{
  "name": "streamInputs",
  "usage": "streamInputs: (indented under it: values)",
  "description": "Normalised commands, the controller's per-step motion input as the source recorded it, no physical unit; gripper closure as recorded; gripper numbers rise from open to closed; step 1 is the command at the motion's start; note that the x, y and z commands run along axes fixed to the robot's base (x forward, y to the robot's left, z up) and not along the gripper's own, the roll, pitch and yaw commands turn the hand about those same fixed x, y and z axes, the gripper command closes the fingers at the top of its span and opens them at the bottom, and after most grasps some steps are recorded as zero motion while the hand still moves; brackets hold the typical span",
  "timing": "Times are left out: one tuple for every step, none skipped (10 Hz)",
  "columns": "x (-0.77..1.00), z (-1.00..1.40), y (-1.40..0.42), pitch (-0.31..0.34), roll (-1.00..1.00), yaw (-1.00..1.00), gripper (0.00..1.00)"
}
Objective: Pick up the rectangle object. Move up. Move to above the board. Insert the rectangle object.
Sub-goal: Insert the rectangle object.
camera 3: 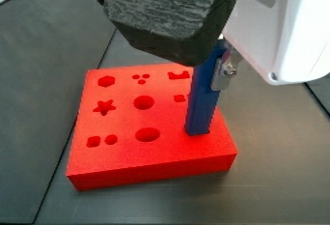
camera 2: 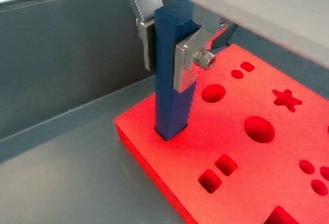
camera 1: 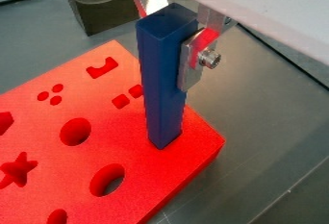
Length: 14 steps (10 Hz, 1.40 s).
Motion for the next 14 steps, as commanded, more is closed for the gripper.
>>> streamInputs:
  values:
    - [0.14,-0.53,0.0,0.109,0.05,0.0,1.0]
    - [0.15,-0.55,0.0,0.117,0.01,0.0,1.0]
    - [0.1,-0.47,0.0,0.08,0.0,0.0,1.0]
    - [0.05,-0.38,0.0,0.034,0.0,0.0,1.0]
    - [0.0,-0.35,0.0,0.0,0.0,0.0,1.0]
    - [0.0,-0.36,0.03,-0.034,-0.01,0.0,1.0]
    - [-0.02,-0.29,0.04,-0.046,-0.07,0.0,1.0]
    - [-0.01,-0.13,0.0,-0.041,-0.05,0.0,1.0]
    - [-0.01,-0.01,0.0,-0.027,0.0,0.0,1.0]
    - [0.0,0.0,0.0,-0.011,0.0,0.0,1.0]
    - [-0.02,0.0,0.0,-0.016,0.0,0.0,1.0]
    - [-0.09,-0.01,0.0,-0.04,0.0,0.0,1.0]
    - [-0.14,-0.06,0.0,-0.066,0.0,0.0,1.0]
    - [-0.05,0.0,0.0,-0.027,0.0,0.0,1.0]
